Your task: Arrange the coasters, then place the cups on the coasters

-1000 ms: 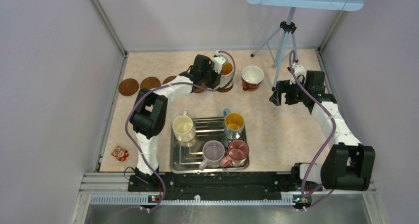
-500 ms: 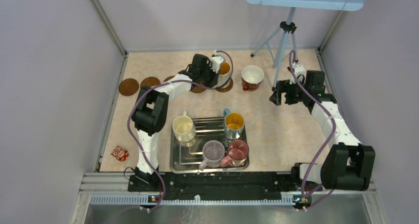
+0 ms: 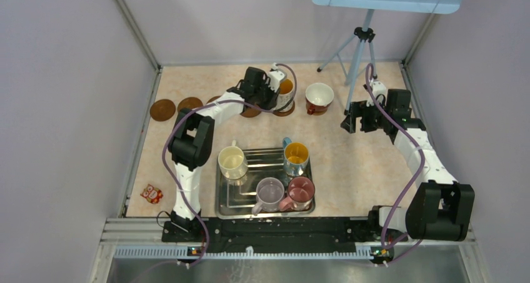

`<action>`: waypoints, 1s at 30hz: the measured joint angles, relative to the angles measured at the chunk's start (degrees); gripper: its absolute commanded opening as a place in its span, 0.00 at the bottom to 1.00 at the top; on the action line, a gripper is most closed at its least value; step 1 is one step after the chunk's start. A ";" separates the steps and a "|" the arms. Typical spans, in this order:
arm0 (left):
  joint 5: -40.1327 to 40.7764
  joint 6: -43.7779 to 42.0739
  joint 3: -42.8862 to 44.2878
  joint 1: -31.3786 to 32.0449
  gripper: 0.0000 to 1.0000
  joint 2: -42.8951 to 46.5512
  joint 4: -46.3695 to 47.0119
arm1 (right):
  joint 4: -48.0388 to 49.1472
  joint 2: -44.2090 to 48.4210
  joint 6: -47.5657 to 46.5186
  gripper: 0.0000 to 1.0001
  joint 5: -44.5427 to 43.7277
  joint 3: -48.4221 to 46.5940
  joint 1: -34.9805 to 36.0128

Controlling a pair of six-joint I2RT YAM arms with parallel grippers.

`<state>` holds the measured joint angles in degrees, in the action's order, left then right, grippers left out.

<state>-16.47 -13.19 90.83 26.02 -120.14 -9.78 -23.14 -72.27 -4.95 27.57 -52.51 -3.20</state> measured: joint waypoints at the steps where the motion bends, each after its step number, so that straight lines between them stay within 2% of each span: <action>1: 0.02 -0.20 0.09 0.00 0.17 -0.04 -0.09 | 0.02 0.00 0.00 0.87 0.00 0.00 0.00; 8: 0.68 -1.14 0.44 0.00 0.24 -0.07 -0.79 | 0.02 0.00 0.00 0.87 0.35 0.00 0.00; 13: 0.96 -2.14 2.08 0.00 0.46 -0.57 -2.64 | 0.20 -0.07 0.00 0.87 0.46 0.00 0.00; 16: 1.05 -2.67 3.63 0.00 0.54 -0.63 -3.39 | 0.42 -0.24 0.00 0.86 0.57 0.00 0.00; 26: 0.85 -2.67 4.70 0.00 0.62 -0.59 -3.56 | 0.44 -0.24 0.00 0.86 0.79 0.00 0.00; 30: 0.22 -2.34 4.63 0.00 0.62 -0.11 -3.93 | 0.44 -0.24 0.00 0.86 0.79 0.00 0.00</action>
<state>-16.25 -15.53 95.46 26.02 -120.25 -13.72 -22.70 -72.51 -4.95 28.36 -52.51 -3.20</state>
